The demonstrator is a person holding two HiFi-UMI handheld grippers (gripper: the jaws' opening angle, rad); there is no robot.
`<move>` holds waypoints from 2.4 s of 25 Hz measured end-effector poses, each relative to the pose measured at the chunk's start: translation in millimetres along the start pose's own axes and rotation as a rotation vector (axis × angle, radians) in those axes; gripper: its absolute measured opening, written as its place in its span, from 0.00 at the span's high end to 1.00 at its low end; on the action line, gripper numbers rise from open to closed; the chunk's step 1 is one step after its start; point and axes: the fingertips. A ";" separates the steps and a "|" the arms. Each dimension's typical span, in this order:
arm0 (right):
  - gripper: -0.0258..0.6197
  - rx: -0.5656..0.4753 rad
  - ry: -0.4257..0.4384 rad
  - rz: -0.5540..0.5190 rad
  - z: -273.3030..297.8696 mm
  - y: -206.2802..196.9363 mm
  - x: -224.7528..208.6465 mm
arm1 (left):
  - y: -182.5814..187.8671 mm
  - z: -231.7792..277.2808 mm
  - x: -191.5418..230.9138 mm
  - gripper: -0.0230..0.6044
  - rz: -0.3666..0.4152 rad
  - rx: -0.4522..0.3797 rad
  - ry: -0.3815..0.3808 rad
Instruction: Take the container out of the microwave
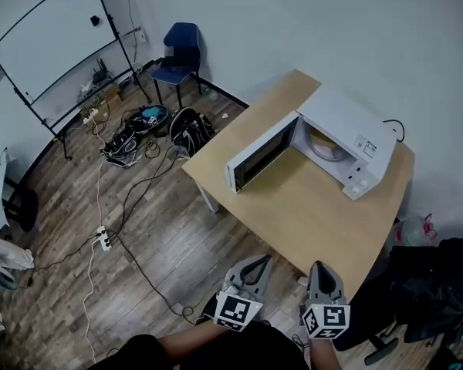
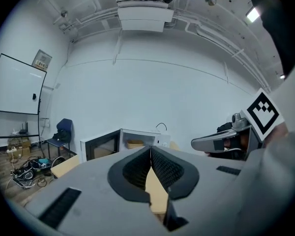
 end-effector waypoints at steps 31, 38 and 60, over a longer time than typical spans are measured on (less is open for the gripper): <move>0.87 -0.012 -0.109 0.011 137.6 45.4 10.6 | 17.8 97.2 107.6 0.94 0.028 0.013 -0.160; 0.87 -0.020 -0.125 0.040 169.1 54.8 -22.1 | 26.6 148.1 115.3 0.95 0.038 0.025 -0.195; 0.87 0.021 -0.238 0.129 226.8 48.0 -142.2 | -44.4 371.4 126.8 0.94 0.196 0.176 -0.282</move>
Point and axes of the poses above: the fingertips, and each gripper's own axes: z forward along the fingers, x to its left, y out of its top, and after that the axes turned 7 degrees about -y, right-handed
